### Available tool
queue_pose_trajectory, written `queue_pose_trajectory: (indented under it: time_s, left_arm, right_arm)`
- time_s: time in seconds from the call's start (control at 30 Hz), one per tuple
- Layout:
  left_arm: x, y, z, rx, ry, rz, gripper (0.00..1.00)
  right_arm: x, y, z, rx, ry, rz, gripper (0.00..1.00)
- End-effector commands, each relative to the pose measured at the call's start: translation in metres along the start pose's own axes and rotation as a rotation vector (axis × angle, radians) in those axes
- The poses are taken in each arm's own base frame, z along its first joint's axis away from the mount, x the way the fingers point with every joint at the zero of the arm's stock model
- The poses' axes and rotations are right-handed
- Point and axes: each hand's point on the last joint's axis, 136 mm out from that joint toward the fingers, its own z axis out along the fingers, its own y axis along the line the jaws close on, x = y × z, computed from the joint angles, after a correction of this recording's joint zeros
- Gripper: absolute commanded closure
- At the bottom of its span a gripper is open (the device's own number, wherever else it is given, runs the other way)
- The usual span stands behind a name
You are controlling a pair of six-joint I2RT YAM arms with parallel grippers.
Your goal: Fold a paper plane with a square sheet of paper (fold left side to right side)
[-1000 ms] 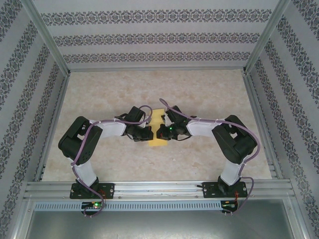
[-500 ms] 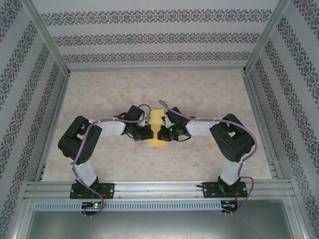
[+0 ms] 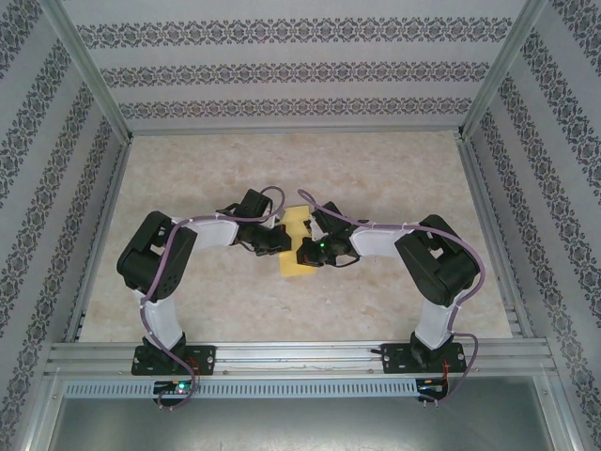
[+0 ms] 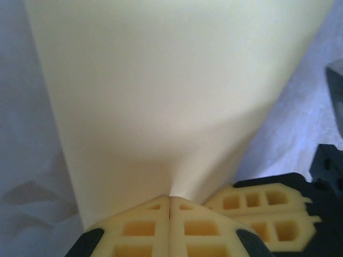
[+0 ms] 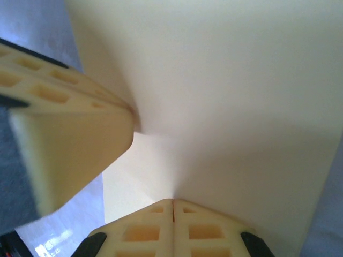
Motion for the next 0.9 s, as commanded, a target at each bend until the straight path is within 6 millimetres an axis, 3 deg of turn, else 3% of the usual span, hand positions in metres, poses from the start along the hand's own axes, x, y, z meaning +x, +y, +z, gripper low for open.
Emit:
queue_pose_trajectory:
  time_s: [0.0, 0.47, 0.87]
  left_arm:
    - [-0.012, 0.002, 0.000, 0.000, -0.026, 0.020, 0.94]
    - [-0.027, 0.034, 0.001, -0.080, -0.074, -0.018, 0.94]
    - [-0.065, 0.044, -0.012, -0.100, -0.155, -0.033, 0.94]
  right_arm:
    - [0.028, -0.054, 0.011, 0.195, 0.083, 0.057, 1.00]
    - [0.034, -0.068, 0.011, 0.251, 0.103, 0.048, 1.00]
    - [0.036, -0.076, 0.009, 0.274, 0.110, 0.051, 1.00]
